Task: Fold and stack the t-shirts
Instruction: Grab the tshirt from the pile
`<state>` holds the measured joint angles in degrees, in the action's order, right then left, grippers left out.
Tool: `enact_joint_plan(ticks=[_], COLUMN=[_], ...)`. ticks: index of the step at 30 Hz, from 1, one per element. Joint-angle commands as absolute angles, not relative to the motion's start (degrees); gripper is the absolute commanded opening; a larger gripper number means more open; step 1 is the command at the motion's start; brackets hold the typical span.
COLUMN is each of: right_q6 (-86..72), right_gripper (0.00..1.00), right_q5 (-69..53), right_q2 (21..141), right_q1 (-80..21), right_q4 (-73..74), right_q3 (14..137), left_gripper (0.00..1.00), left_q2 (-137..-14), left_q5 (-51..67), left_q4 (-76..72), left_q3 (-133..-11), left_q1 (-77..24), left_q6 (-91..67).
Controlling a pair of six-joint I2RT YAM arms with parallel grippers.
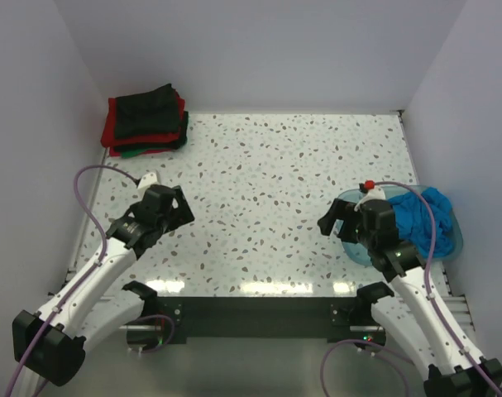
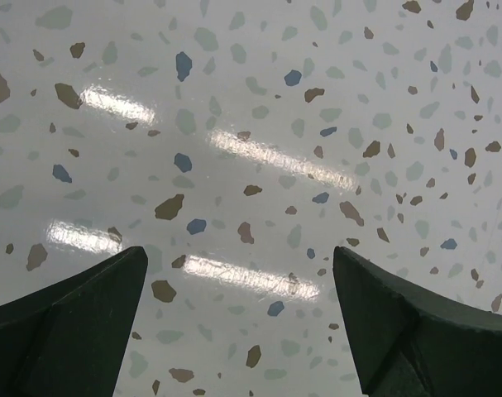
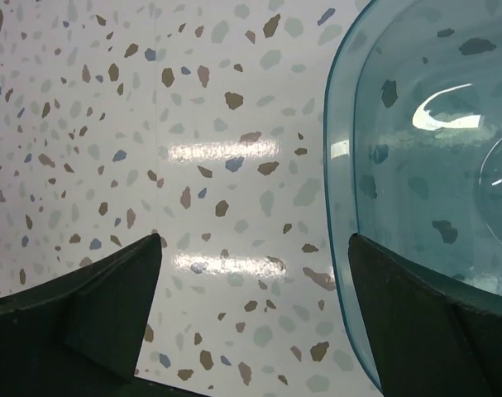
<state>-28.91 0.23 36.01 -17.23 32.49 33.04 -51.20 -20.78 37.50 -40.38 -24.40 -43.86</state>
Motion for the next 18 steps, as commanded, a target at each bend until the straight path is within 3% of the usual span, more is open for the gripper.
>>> enact_joint_plan(ticks=[1, 7, 9, 13, 18], right_q6=[-28.4, -28.2, -31.3, -36.0, -34.9], right_gripper=[0.99, 0.99, 0.99, 0.99, 0.99], right_q5=[-1.0, 8.9, 24.3, 34.2, 34.7], right_q2=[36.6, 42.4, 47.2, 49.8, 53.1], right_q1=[-17.3, -17.3, -17.1, -15.3, -1.7], right_q4=[30.2, 36.8, 43.3, 48.4, 48.0], right_q3=[35.2, 44.0, 48.5, 51.3, 50.5], left_gripper=[1.00, 1.00, 1.00, 1.00, 1.00], left_q2=[-50.3, -50.3, -50.0, -49.3, -49.0], left_q5=[-20.3, -20.6, -20.8, -19.6, -19.2], left_q4=[34.5, 34.3, 34.4, 33.6, 32.9], left_q3=[-40.1, -40.3, -40.1, -39.7, -39.6], left_q1=[-24.4, -24.4, -24.4, -24.4, -24.4], left_q6=[-42.6, -42.2, -42.3, -41.6, -40.8])
